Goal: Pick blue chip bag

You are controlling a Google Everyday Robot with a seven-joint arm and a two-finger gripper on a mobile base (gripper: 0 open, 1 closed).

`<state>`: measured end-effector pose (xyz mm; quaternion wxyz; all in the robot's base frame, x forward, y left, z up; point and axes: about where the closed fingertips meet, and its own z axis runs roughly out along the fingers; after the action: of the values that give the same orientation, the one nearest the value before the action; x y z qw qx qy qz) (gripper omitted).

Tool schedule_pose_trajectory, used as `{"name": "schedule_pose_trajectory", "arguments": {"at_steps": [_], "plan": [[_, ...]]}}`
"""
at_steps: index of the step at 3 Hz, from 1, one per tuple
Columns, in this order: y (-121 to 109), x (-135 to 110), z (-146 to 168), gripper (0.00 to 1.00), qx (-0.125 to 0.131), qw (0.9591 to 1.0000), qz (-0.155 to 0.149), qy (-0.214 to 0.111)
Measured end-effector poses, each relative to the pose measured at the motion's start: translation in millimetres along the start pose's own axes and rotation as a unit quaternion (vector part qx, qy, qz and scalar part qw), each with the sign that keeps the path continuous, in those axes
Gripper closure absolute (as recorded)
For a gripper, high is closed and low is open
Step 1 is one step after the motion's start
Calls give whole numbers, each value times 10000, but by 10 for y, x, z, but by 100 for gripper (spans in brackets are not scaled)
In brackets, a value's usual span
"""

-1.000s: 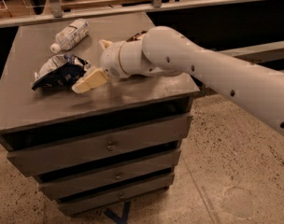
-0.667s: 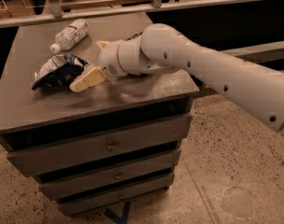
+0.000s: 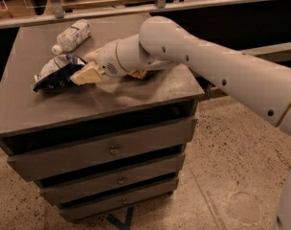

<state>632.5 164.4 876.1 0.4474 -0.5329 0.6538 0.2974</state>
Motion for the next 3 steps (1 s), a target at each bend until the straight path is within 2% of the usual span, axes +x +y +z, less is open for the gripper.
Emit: {"name": "schedule_pose_trajectory", "arguments": {"at_steps": [1,2,3], "plan": [[53,15,19,65,-137,9996,195,166],[37,-98,-83,88,72,9994,336,45],[-60,-335,-218,100,337,9986,322,-235]]}}
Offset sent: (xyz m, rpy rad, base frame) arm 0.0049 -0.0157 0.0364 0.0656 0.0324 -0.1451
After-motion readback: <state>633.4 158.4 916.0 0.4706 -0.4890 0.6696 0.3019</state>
